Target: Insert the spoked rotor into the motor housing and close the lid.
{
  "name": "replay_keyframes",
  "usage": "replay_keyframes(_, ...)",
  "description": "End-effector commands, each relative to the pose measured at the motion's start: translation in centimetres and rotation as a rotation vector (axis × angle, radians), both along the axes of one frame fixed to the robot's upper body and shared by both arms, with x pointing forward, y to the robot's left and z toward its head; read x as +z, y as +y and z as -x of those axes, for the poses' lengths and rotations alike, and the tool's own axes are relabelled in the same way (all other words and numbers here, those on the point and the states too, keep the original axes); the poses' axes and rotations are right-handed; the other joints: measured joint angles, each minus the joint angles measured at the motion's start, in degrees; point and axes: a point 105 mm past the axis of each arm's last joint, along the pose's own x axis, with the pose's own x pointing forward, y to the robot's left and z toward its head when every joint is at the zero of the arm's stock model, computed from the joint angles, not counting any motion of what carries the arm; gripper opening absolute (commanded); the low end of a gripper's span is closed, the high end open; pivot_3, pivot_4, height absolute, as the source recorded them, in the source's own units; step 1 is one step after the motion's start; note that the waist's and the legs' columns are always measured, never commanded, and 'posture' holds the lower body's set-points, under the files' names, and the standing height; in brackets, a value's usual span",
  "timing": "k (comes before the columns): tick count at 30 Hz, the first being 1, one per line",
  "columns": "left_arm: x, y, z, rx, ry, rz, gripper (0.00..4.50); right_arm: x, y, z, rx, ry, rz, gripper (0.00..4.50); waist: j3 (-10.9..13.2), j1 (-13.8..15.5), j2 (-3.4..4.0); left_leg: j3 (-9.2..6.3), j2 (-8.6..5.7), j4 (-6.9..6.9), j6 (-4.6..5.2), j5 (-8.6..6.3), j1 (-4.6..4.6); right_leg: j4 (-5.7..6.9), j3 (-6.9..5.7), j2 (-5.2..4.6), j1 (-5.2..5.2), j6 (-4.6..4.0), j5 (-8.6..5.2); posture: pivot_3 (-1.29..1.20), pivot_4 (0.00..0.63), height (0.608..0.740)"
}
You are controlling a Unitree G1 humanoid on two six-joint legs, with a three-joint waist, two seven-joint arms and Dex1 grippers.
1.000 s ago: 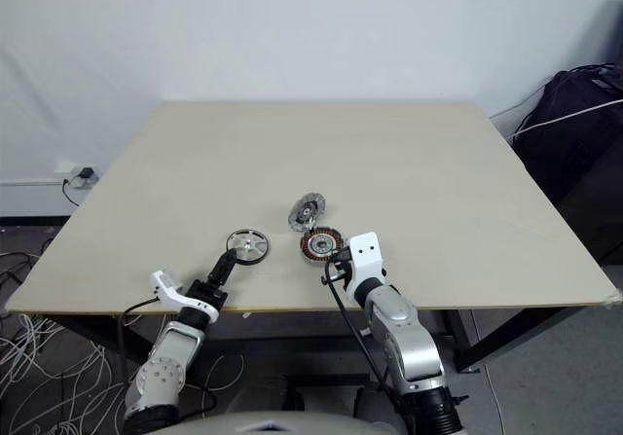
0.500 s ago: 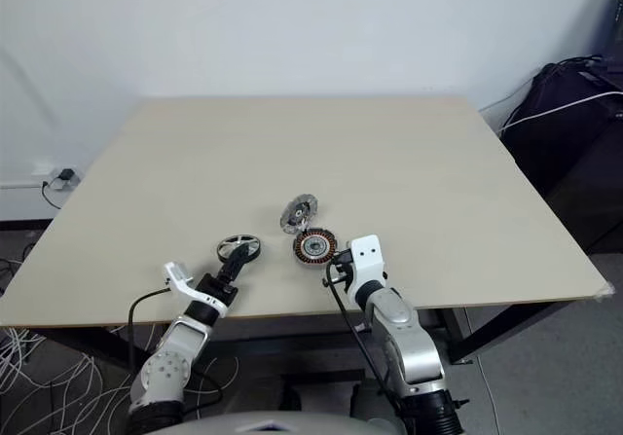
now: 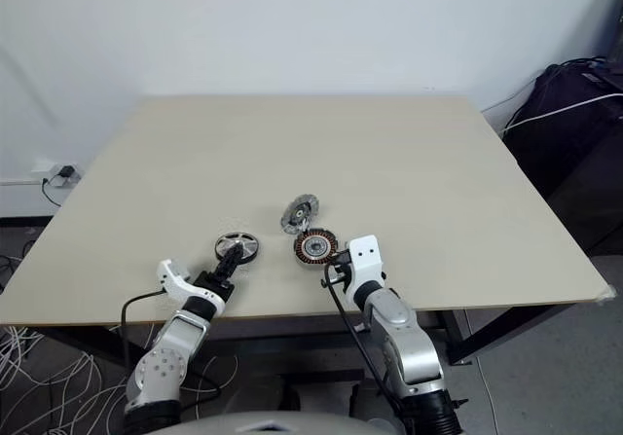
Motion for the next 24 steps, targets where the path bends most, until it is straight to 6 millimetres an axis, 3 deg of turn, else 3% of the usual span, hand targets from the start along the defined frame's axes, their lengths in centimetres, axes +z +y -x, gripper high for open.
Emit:
replay_keyframes(1,1.1,-1.4,-0.3,0.012,-0.025,0.061,2.55,1.2,0.1,-0.4,-0.001,-0.042,-0.015,0.00,0.0,0.0,-0.01,0.00,-0.01,0.00,0.00,0.00,0.00,0.00,0.00,0.01,0.00,0.00,0.00,0.00,0.000,0.740)
replay_keyframes(7,0.9,-1.4,-0.2,0.034,0.004,0.072,0.53,1.2,0.1,-0.4,-0.005,-0.042,-0.015,0.00,0.0,0.0,-0.03,0.01,-0.01,0.05,0.00,0.00,0.01,0.03,0.00,0.01,0.03,0.00,0.00,0.00,0.000,0.740)
replay_keyframes(8,0.9,-1.4,-0.2,0.037,0.008,0.074,0.39,1.2,0.0,-0.4,-0.006,-0.041,-0.015,0.00,0.0,0.0,-0.03,0.01,-0.01,0.05,0.00,0.00,0.02,0.04,-0.01,0.01,0.04,0.00,0.00,0.00,0.000,0.740)
replay_keyframes(16,1.2,-1.3,-0.2,0.053,0.005,0.099,0.39,1.1,0.0,-0.4,-0.010,-0.037,-0.014,0.00,0.0,0.0,-0.05,0.01,-0.01,0.06,-0.02,0.01,0.08,0.07,0.00,0.03,0.08,0.00,0.00,0.00,0.000,0.740)
replay_keyframes(24,4.7,-2.2,1.4,-0.084,-0.219,0.260,0.39,1.0,-0.1,-0.3,-0.011,-0.033,-0.012,0.00,0.0,-0.2,-0.05,0.02,-0.01,0.08,-0.03,0.01,0.05,0.05,0.01,0.10,0.07,-0.01,0.00,0.00,0.000,0.740)
